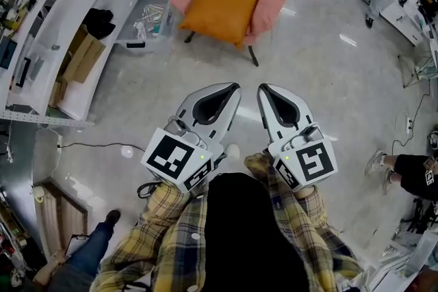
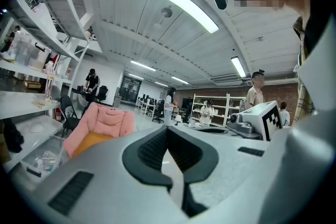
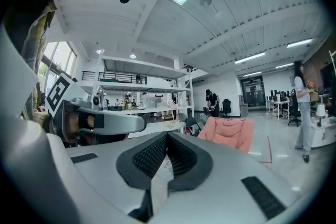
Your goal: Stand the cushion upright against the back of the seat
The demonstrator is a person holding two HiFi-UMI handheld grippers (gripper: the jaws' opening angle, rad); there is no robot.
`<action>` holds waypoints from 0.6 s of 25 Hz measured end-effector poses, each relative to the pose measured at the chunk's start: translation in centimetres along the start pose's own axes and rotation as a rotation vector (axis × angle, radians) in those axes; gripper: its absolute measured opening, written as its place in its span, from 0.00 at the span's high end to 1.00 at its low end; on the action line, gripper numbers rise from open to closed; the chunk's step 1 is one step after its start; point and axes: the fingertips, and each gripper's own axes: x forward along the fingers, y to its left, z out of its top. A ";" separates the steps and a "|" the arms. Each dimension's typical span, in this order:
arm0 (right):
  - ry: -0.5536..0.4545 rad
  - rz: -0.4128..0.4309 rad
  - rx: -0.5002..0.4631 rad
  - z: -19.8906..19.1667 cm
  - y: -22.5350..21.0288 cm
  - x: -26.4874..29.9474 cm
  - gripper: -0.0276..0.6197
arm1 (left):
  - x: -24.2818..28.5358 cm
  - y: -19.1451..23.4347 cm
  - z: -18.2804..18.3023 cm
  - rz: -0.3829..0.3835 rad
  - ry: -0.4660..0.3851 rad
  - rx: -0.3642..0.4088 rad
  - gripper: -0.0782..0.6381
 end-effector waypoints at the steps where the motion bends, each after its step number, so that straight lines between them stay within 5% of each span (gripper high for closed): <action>1: 0.001 0.003 0.002 -0.1 -0.2 -0.2 0.93 | 0.1 -0.2 -0.1 0.006 -0.001 0.000 0.89; 15: 0.031 0.067 0.023 -1.3 -0.1 1.3 0.93 | 0.2 0.9 -0.9 0.052 0.003 -0.026 0.89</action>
